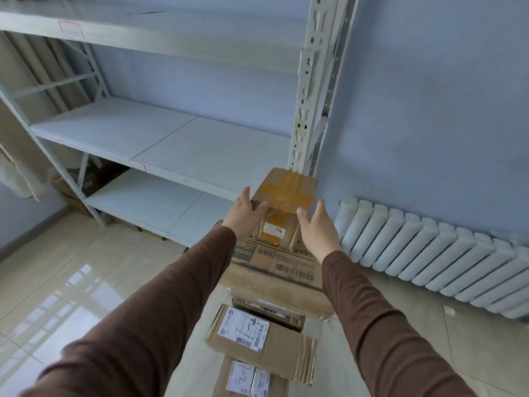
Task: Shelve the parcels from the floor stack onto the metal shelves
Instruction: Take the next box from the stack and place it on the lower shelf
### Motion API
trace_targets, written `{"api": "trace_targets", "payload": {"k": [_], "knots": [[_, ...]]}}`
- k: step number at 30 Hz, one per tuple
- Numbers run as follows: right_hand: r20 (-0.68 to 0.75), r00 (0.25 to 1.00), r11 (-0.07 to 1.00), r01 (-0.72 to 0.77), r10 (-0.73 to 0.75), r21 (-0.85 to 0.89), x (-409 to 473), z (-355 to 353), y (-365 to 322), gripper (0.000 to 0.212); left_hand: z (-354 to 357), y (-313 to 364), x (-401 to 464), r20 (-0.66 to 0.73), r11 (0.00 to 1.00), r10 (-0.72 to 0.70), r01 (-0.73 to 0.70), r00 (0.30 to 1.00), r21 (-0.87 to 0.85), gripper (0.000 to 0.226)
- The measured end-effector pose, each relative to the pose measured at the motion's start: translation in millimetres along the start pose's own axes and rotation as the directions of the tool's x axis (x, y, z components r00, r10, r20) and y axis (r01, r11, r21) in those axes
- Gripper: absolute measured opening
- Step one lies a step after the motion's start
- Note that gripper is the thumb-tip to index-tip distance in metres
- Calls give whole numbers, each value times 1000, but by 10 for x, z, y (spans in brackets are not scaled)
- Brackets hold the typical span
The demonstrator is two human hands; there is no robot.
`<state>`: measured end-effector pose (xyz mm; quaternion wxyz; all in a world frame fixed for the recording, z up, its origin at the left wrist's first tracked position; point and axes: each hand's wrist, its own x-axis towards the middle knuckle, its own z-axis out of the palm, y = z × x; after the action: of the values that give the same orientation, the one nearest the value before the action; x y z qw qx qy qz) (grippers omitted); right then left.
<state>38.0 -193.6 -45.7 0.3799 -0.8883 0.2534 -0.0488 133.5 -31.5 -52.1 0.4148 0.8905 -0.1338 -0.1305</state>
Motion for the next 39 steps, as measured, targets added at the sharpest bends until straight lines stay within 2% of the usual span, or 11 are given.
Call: {"api": "trace_targets", "payload": {"k": [4,7,11,16,22,26,29,32,36,37,39], "knots": [[117,990,986,-90,73,144,222,85,68,75,203,-22,264,-29,977,-108,101,994,-185,67],[95,994,976,-70,52,204,270,195,64,71,260,-74,360,-61,917,-174,140,983,-374,47],[-17,995,970,101,-100,222,188,333,-86,70,148,-220,252,-115,837,-203,112,972,-536,32],[-34,954,922,296,-297,251,123,586,-483,69,-336,-340,-37,-245,761,-244,29,938,-648,23],[-21,851,774,487,-525,404,-120,946,-1192,63,-1164,-564,-590,-387,689,-298,-84,873,-720,21],[38,772,604,464,-634,648,-498,1252,-1763,50,-1738,-793,-1167,-492,606,-375,-194,785,-771,18],[13,670,454,488,-742,746,-887,1439,-2177,51,-2109,-1012,-1671,-570,537,-422,-312,705,-783,20],[59,624,421,452,-780,787,-1276,1713,-2600,63,-2431,-1217,-2192,-665,488,-436,-462,606,-741,25],[198,634,486,320,-748,813,-1951,1898,-3072,107,-2859,-1518,-2930,-762,481,-453,-593,462,-645,25],[243,618,494,272,-747,826,-2107,1948,-3172,118,-2961,-1598,-3117,-776,476,-456,-617,436,-626,25],[369,537,505,127,-759,854,-2435,2065,-3377,139,-3151,-1746,-3490,-799,466,-461,-661,385,-588,25]]}}
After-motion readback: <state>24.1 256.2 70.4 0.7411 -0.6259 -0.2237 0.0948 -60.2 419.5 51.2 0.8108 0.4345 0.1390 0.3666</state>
